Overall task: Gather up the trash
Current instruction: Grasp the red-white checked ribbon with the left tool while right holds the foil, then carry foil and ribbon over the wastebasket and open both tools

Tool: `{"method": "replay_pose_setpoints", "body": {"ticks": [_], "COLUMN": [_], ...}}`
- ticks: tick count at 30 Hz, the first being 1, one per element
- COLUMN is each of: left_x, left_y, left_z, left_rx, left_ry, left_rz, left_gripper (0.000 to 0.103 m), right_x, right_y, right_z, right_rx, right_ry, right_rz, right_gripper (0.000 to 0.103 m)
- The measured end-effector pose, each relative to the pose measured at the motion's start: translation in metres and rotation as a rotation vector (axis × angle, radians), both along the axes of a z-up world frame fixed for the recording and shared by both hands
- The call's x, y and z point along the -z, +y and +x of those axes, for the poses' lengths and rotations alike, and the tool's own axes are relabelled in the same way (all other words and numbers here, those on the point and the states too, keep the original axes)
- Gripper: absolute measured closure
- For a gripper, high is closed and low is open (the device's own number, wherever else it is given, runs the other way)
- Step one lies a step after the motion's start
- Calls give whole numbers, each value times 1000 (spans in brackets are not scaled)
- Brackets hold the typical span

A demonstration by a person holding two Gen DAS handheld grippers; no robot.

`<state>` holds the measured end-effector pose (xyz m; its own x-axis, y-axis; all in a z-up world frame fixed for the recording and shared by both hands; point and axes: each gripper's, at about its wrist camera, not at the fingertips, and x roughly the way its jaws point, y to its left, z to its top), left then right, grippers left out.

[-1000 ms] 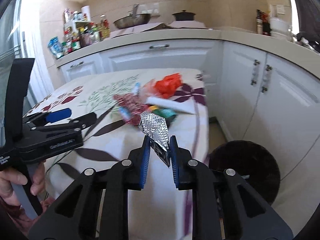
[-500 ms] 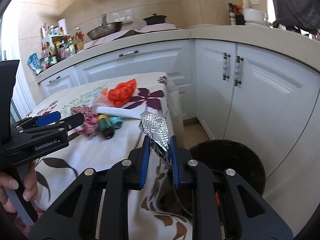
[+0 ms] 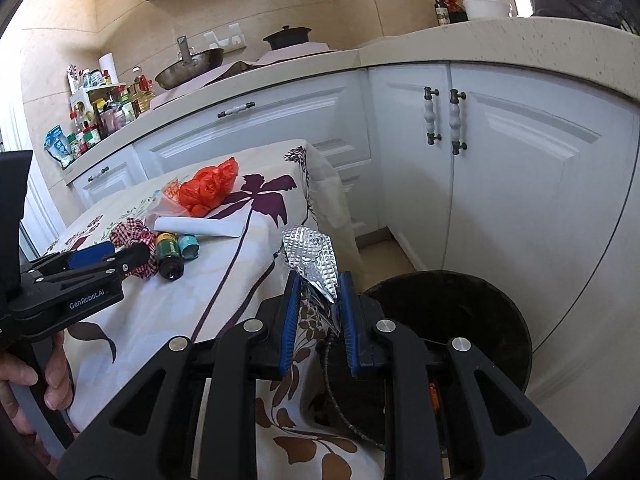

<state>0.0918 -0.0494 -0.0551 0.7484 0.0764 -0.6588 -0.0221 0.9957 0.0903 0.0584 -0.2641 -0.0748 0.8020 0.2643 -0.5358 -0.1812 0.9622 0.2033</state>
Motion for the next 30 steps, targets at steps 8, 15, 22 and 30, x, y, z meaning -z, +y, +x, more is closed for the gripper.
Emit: {"method": "replay_pose_setpoints", "body": {"ticks": [8, 15, 22, 30], "left_x": [4, 5, -4, -21], "left_y": [5, 6, 8, 7], "left_z": [4, 3, -8, -25], "left_rx": [4, 30, 45, 80], "left_ry": [46, 56, 19, -32], "left_rz": [-42, -72, -61, -47], "left_gripper": [75, 93, 95, 96], "right_x": [2, 1, -3, -13], "right_y": [-2, -1, 0, -3], "right_z": [2, 2, -1, -8], "right_rx": [7, 6, 9, 35], "right_ry": [7, 4, -5, -29], "right_rz": [4, 0, -3, -15], "right_gripper": [84, 84, 84, 84]}}
